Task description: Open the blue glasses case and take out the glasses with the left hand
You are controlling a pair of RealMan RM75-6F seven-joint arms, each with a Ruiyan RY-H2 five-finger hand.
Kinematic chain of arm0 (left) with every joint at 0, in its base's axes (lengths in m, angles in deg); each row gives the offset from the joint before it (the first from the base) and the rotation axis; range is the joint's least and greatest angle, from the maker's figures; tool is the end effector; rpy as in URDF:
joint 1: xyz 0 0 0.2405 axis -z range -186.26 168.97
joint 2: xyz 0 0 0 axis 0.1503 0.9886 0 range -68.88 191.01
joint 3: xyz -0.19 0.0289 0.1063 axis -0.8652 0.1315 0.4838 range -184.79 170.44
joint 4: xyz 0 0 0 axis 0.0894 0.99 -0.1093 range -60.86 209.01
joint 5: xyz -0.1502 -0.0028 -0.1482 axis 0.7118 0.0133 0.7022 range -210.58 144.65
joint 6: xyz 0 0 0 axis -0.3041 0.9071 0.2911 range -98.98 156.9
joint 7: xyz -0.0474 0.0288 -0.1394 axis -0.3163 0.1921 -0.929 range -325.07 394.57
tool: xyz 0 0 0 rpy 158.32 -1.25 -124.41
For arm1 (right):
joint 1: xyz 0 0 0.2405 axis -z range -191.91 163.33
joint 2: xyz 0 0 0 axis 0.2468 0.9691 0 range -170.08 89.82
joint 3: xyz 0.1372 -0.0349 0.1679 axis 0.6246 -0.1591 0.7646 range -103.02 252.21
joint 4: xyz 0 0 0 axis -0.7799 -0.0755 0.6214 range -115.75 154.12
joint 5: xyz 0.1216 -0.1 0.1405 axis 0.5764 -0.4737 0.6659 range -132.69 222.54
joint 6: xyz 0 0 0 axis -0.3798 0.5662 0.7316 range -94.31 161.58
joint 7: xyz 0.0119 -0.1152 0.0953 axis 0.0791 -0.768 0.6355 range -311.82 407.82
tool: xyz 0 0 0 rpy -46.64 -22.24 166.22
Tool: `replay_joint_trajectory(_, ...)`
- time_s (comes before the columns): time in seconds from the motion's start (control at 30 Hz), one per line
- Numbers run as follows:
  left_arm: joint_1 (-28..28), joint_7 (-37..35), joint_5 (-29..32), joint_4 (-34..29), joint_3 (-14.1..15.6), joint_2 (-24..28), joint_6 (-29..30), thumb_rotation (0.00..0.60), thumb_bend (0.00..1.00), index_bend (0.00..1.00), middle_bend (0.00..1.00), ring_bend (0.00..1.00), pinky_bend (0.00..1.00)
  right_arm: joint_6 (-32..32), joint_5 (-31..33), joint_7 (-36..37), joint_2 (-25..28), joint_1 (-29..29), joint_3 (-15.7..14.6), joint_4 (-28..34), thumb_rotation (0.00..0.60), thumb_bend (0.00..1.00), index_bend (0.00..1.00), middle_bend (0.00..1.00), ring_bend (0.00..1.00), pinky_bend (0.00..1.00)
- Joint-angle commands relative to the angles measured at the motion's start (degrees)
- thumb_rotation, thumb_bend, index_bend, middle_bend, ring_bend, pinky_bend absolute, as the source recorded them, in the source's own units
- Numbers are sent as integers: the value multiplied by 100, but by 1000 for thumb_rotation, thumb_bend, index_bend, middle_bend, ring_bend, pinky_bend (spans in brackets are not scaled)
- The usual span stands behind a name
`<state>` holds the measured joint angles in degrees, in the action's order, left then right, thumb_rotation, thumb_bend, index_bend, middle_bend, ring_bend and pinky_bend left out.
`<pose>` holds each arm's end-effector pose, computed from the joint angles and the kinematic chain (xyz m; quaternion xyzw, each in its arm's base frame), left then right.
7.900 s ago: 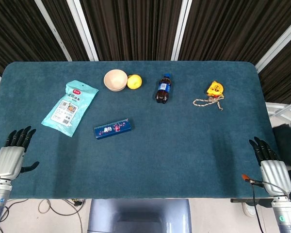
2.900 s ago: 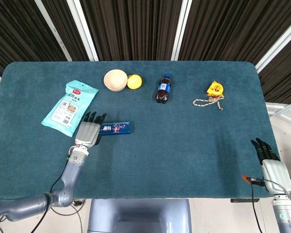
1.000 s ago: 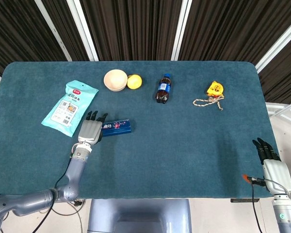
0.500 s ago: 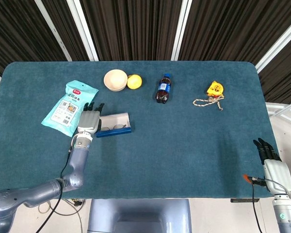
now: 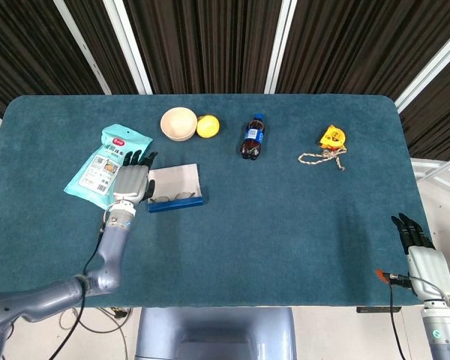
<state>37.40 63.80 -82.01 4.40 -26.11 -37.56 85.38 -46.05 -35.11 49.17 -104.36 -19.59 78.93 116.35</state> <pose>-0.1304 0.3794 -0.0202 -0.6629 -0.4077 -0.3469 0.5235 -0.2765 -0.1893 0.1292 0.5589 -0.4605 0.3860 0.5714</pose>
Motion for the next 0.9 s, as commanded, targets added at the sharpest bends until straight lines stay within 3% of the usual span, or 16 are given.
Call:
replay_joint_trajectory(0.03,-392,-50,-572,-896,445,687,301,600,408,98,220,44,146,-1,-12,1,-5,-1,-4,-4,600,133,0,0,0,208)
replay_joint_trajectory(0.23,-581,127,-842,-1470,849,1201,295,600,377,97,306,219,352,-4,-10,-5,-8,3,-7,-3,600,134,0,0,0,208)
replay_joint_trajectory(0.57,-533,513,-618,-1709,1182,1368,-75,600,377,121,754,662,758,33,24,-16,6,-2,-9,9,600,134,0,0,0,208)
replay_joint_trajectory(0.7,-422,701,-360,-1731,1261,1357,-329,600,377,146,823,727,815,46,42,-22,16,-5,-6,19,600,134,0,0,0,208)
replay_joint_trajectory(0.9,-257,934,-7,-1677,1308,1245,-514,600,377,166,836,736,827,54,50,-22,20,-6,-5,24,600,135,0,0,0,208)
